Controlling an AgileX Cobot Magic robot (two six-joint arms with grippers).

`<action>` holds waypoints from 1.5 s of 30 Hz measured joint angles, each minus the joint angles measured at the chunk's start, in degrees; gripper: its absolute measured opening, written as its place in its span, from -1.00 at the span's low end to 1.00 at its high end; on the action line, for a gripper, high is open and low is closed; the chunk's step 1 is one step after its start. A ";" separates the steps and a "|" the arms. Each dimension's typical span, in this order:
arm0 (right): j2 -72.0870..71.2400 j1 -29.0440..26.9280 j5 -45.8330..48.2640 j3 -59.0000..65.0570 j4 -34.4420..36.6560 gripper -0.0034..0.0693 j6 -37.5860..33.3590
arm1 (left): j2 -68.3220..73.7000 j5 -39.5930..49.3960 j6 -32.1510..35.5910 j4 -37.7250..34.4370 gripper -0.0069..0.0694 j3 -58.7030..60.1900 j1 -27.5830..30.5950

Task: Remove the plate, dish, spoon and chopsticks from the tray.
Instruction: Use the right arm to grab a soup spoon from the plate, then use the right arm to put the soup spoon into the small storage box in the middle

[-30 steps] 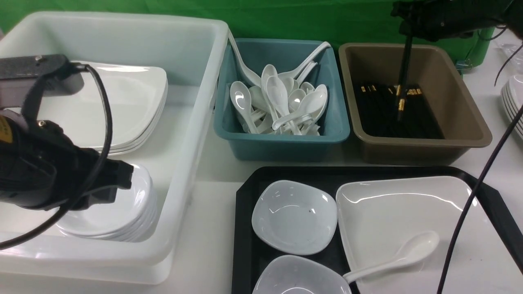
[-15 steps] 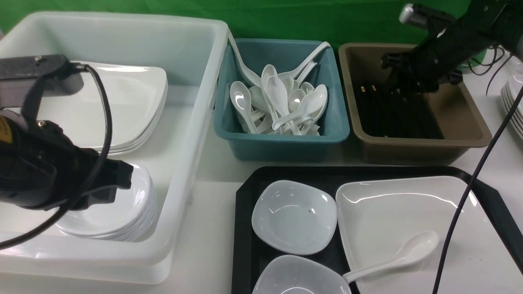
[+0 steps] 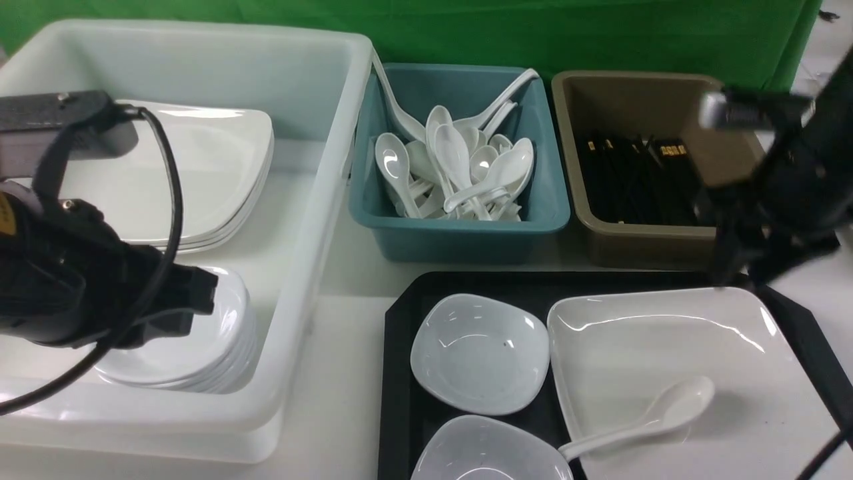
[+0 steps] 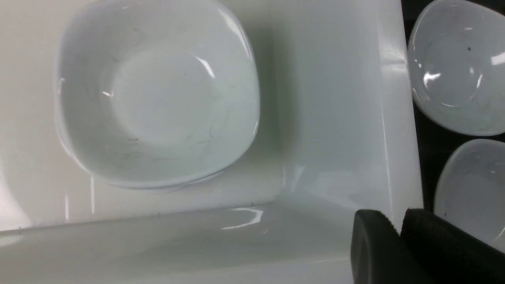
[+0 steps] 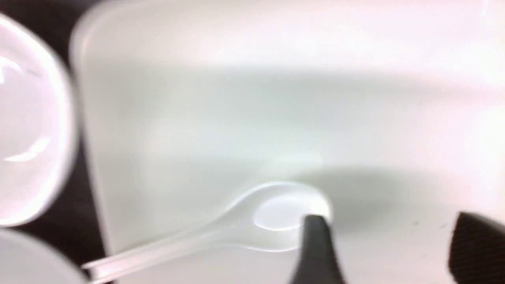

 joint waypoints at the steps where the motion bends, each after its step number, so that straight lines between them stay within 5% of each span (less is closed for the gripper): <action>1: -0.40 0.00 -3.16 3.68 0.07 0.56 0.73 | 0.00 0.00 0.55 0.00 -0.59 0.00 0.00; 5: -0.05 0.07 -12.29 11.28 2.31 0.69 1.89 | 0.00 0.00 1.24 -1.21 -0.59 0.00 0.00; 13: 3.14 0.44 -19.15 14.06 9.88 0.61 -2.53 | 0.00 -0.62 1.38 -1.60 -0.59 0.00 0.00; 17: 3.40 0.50 -19.77 13.99 10.25 0.15 -4.15 | 0.00 -0.67 1.43 -1.60 -0.59 0.00 0.00; 19: 3.45 0.57 -19.85 13.99 10.70 -0.35 -5.07 | 0.00 -0.67 1.49 -1.60 -0.59 0.00 0.00; 22: 1.93 0.57 -19.56 13.11 11.06 -0.56 -5.58 | 0.00 -0.67 1.74 -1.61 -0.59 0.00 0.00; 29: -4.42 0.97 -19.99 6.67 16.04 -0.56 -5.78 | 0.00 -0.67 2.30 -1.66 -0.59 0.00 0.00; 38: 8.99 8.76 -25.81 -24.14 21.67 -0.56 -7.97 | 0.00 -1.06 2.32 -1.83 -0.59 0.00 0.00; 43: 19.72 10.35 -24.57 -37.23 21.80 -0.30 -5.59 | 0.00 -0.83 2.82 -2.03 -0.59 0.00 0.00; 45: 24.13 10.53 -21.32 -41.91 21.59 0.03 -4.09 | 0.00 -0.69 3.55 -2.28 -0.59 0.00 0.00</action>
